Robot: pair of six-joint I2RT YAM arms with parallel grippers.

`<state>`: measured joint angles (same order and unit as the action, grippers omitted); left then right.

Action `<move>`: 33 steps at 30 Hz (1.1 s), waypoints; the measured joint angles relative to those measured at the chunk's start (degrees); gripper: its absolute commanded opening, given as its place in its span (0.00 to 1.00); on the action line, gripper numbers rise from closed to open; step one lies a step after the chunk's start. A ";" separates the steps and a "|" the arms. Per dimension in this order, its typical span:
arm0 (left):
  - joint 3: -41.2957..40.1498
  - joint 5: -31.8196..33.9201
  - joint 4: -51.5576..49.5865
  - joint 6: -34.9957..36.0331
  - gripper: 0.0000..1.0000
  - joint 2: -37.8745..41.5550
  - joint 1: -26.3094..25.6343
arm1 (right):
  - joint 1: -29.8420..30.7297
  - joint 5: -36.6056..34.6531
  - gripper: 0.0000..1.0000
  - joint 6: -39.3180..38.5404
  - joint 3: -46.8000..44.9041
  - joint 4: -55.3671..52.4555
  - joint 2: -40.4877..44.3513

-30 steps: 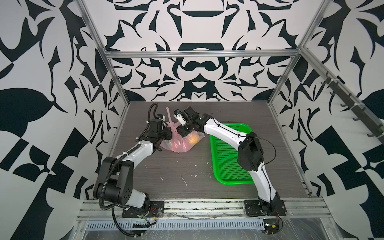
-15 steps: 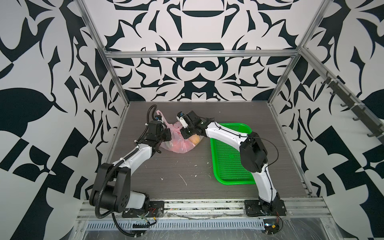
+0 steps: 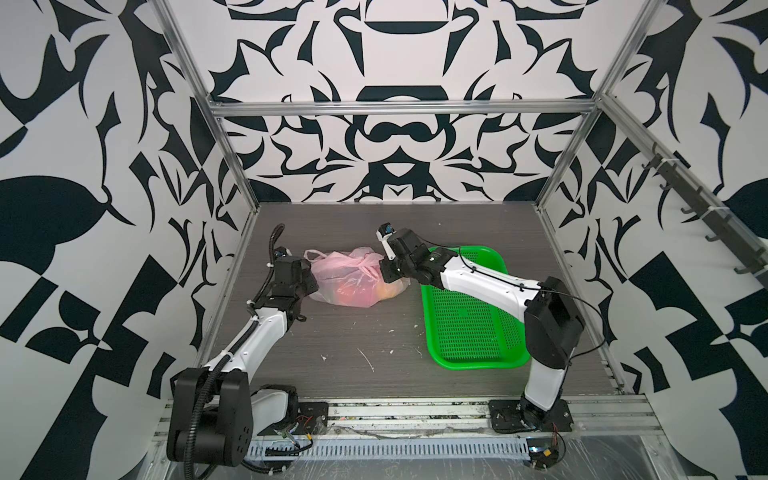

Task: Untie the knot of the plastic bag and take out the fruit
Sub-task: Untie the plastic bag at the center of the table.

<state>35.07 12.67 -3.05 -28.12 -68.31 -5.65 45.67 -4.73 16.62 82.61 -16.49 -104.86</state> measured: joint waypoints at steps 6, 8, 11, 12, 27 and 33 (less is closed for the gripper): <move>-0.09 -1.03 -1.33 -2.78 0.00 0.42 0.83 | -0.63 -0.46 0.13 1.64 -1.79 -0.04 1.22; -0.09 -1.99 -1.79 -3.65 0.00 1.05 0.90 | -0.66 -0.42 0.18 1.60 -1.86 -0.31 1.68; -0.11 -3.80 -2.38 -4.87 0.00 2.69 0.94 | -0.33 -0.74 0.24 0.90 -2.16 -1.09 3.19; -0.17 -4.55 -2.40 -5.16 0.00 3.30 0.98 | 0.02 -1.11 0.26 0.46 -2.16 -1.49 3.76; -2.05 -12.09 -2.80 -6.64 0.00 8.92 1.05 | 10.23 -7.74 0.44 -11.02 8.15 -5.01 1.88; -2.97 -12.85 -2.73 -6.64 0.00 9.11 1.14 | 10.54 -7.74 0.45 -13.44 14.86 -5.49 -6.75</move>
<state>32.10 -0.19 -5.78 -34.76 -59.20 -4.51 56.21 -12.47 3.18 97.47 -21.98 -111.61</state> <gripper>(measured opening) 0.045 0.445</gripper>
